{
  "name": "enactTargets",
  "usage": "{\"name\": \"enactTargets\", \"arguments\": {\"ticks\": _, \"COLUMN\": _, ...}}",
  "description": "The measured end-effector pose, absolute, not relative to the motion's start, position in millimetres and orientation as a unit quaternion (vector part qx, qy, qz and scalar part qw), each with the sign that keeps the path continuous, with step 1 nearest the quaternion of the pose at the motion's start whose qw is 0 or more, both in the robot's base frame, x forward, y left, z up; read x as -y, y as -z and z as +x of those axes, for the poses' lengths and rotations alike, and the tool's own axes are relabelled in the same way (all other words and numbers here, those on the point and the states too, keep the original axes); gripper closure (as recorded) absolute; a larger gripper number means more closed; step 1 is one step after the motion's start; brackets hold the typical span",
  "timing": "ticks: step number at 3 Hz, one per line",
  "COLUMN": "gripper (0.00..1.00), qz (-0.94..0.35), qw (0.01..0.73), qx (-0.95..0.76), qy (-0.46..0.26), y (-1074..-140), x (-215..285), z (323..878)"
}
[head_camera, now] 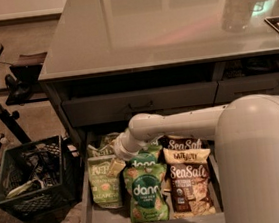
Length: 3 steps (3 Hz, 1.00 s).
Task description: Pick green jalapeno chip bag from middle drawer and place on counter
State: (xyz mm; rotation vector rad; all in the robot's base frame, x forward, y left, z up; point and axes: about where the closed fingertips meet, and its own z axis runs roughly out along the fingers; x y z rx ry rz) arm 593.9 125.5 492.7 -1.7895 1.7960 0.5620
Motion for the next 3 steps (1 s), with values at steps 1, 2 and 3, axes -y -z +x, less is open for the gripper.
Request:
{"name": "enactTargets", "arguments": {"ticks": 1, "gripper": 0.31, "qz": -0.658, "qw": 0.257, "qx": -0.675, "qy": -0.214, "y": -481, "x": -125, "z": 594}}
{"name": "enactTargets", "arguments": {"ticks": 2, "gripper": 0.33, "qz": -0.65, "qw": 0.242, "qx": -0.687, "qy": -0.216, "y": -468, "x": -122, "z": 596}}
{"name": "enactTargets", "arguments": {"ticks": 3, "gripper": 0.33, "qz": -0.648, "qw": 0.236, "qx": -0.692, "qy": -0.215, "y": -462, "x": -121, "z": 597}}
